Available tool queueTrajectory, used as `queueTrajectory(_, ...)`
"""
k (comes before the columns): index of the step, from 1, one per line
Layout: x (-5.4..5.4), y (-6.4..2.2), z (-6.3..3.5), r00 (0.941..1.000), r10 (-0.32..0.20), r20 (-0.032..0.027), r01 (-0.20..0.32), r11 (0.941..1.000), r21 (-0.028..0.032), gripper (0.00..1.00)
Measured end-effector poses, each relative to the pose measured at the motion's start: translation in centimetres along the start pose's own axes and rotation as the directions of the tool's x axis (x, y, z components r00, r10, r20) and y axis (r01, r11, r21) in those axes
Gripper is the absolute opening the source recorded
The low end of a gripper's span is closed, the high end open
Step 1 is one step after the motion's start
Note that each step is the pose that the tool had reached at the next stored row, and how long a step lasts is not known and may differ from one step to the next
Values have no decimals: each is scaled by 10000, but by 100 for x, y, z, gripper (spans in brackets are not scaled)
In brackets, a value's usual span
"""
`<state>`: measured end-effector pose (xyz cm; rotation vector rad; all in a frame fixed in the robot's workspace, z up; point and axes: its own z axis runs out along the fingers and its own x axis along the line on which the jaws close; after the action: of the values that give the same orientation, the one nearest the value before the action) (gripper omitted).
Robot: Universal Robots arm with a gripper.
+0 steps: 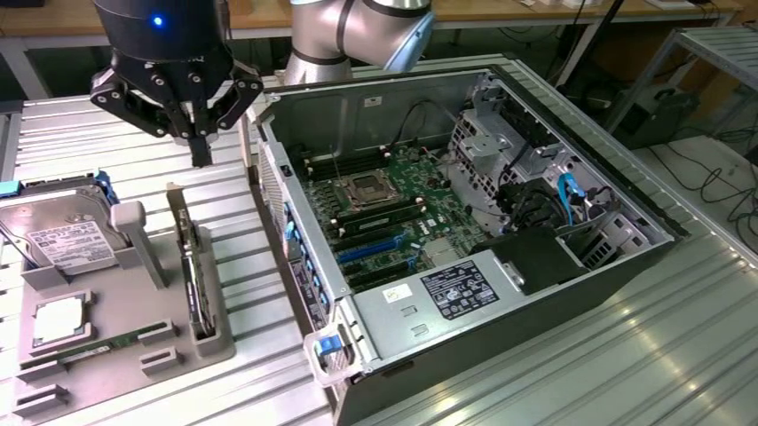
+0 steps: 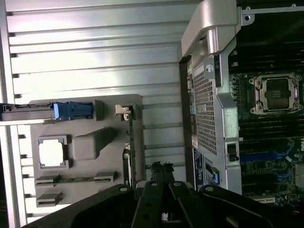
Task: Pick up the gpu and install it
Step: 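Reach for the gpu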
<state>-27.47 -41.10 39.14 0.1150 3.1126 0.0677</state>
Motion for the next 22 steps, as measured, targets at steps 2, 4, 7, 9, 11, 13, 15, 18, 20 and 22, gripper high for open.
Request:
queueTrajectory(2,25,-5,-1,10000,-1,0,1,10000,0,11)
queueTrajectory(4,53,-11,-1,10000,-2,0,2,10000,0,11)
queueTrajectory(7,96,-20,-3,10000,-3,-1,3,10000,1,11)
queueTrajectory(9,123,-25,-3,10000,-3,-1,3,10000,0,11)
queueTrajectory(11,165,-34,-4,10000,-4,-1,4,10000,1,11)
queueTrajectory(13,191,-40,-5,10000,-5,-1,5,10000,0,11)
queueTrajectory(15,216,-45,-6,10000,-6,-1,6,10000,0,11)
queueTrajectory(18,234,-49,-7,10000,-9,-1,9,10000,0,11)
queueTrajectory(20,238,-50,-7,10000,-10,-1,10,10000,0,11)
queueTrajectory(22,239,-51,-7,10000,-8,-1,8,10000,0,11)
